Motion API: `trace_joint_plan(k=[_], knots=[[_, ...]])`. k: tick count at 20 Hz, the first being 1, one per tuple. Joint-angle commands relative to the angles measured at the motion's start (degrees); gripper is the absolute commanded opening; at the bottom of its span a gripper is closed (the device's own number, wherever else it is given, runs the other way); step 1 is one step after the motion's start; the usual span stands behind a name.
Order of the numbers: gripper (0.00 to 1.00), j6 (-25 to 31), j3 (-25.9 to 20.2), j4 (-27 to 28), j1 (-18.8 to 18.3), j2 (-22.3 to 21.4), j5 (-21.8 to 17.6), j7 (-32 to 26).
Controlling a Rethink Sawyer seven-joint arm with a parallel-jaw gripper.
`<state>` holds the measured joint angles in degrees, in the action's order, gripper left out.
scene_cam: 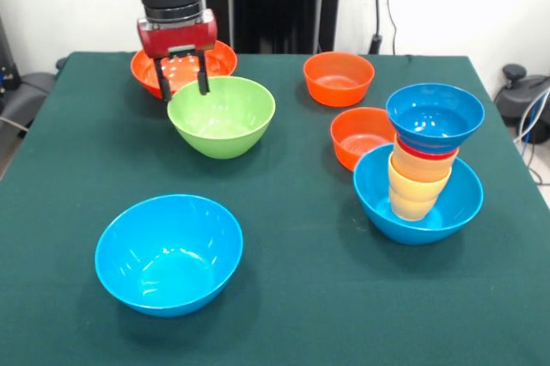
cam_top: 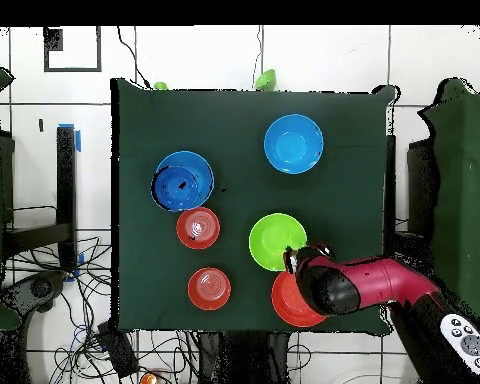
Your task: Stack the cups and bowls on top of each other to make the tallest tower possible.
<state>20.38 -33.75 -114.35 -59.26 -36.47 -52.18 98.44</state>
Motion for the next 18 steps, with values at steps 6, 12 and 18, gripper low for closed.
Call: trace_joint_plan(k=[6,12,18], knots=[[1.0,9.5,-6.2,6.4,-2.7,6.0,-5.5,-23.2],[1.0,9.9,-5.9,9.1,-3.9,9.9,-6.3,-24.5],[1.0,9.6,-5.5,11.7,-3.4,13.3,-7.1,-25.3]])
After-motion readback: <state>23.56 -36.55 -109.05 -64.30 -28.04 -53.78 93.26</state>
